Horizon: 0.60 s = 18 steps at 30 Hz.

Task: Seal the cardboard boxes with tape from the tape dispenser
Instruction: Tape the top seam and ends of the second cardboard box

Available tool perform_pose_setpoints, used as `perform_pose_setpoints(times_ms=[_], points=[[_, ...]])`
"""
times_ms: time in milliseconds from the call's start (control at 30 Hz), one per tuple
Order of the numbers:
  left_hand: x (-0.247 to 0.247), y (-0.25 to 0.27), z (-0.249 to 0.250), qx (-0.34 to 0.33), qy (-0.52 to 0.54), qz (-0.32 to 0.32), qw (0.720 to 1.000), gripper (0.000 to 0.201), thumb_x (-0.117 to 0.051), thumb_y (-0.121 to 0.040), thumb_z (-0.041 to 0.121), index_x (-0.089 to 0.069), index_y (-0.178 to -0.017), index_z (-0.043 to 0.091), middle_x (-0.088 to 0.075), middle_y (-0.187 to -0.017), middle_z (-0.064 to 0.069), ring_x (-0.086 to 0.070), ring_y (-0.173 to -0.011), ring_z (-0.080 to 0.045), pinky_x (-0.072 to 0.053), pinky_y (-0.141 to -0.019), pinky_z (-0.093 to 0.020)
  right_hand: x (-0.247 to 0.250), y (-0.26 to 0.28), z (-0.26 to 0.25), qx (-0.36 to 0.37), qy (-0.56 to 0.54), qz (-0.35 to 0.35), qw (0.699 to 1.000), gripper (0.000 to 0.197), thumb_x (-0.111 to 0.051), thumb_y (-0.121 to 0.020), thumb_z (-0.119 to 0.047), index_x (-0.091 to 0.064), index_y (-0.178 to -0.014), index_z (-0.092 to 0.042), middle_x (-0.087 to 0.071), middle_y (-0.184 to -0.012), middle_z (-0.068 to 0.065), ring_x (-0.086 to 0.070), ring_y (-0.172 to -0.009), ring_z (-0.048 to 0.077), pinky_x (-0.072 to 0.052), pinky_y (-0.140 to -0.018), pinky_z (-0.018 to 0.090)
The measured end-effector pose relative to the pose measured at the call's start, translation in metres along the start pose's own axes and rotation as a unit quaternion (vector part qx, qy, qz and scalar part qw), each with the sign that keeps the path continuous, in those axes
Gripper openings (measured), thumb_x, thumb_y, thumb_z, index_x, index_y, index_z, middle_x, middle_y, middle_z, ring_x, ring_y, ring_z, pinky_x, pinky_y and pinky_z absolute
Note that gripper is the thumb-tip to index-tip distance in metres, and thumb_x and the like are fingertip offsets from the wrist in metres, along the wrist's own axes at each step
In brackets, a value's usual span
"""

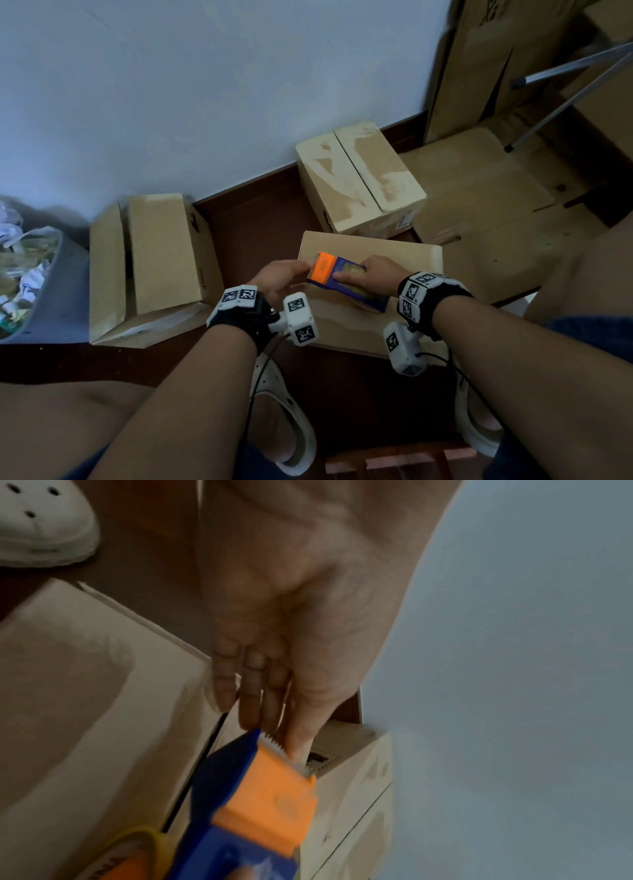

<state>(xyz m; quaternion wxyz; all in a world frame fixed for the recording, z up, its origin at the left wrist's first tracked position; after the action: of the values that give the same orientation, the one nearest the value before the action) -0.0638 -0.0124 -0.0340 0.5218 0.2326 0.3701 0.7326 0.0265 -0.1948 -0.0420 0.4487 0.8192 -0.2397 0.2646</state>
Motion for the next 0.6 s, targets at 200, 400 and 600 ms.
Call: perform_pose_setpoints(times_ms=[200, 400, 600], points=[[0.000, -0.004, -0.001, 0.017, 0.013, -0.032, 0.999, 0.023, -0.066, -0.090, 0.028, -0.069, -0.105, 0.011, -0.074, -0.097, -0.002, -0.066, -0.095, -0.012, -0.051, -0.083, -0.027, 0.000, 0.002, 0.001, 0.003, -0.013, 0.002, 1.000, 0.076, -0.053, -0.075, -0.077, -0.069, -0.093, -0.005, -0.069, -0.089, 0.013, -0.065, -0.083, 0.027, -0.049, -0.073, 0.034], [-0.001, -0.010, -0.004, 0.020, 0.003, -0.008, 1.000, 0.019, -0.057, -0.095, 0.017, -0.065, -0.111, 0.008, -0.060, -0.130, -0.017, -0.064, -0.085, -0.012, -0.049, -0.075, -0.024, -0.002, 0.002, 0.003, 0.007, -0.013, 0.001, 1.000, 0.078, -0.052, -0.075, -0.078, -0.069, -0.093, -0.005, -0.070, -0.088, 0.014, -0.066, -0.081, 0.027, -0.050, -0.073, 0.034], [-0.007, -0.006, -0.003, 0.032, 0.000, -0.013, 0.999, 0.040, -0.058, -0.095, 0.028, -0.056, -0.127, 0.004, -0.064, -0.123, -0.013, -0.061, -0.110, -0.022, -0.049, -0.070, -0.025, -0.002, 0.002, 0.004, 0.011, -0.021, 0.002, 1.000, 0.072, -0.053, -0.076, -0.076, -0.067, -0.087, -0.006, -0.070, -0.090, 0.015, -0.066, -0.084, 0.029, -0.048, -0.070, 0.032]])
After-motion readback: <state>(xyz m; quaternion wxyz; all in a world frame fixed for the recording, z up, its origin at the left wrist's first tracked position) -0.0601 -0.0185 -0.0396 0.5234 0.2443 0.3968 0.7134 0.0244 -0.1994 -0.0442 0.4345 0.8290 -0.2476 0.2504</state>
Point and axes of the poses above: each hand's wrist, its own y-axis away from the middle knuckle, its own x-axis out of the back of the hand, z = x × y, the point moved 2 cm from there along -y, towards the middle knuckle
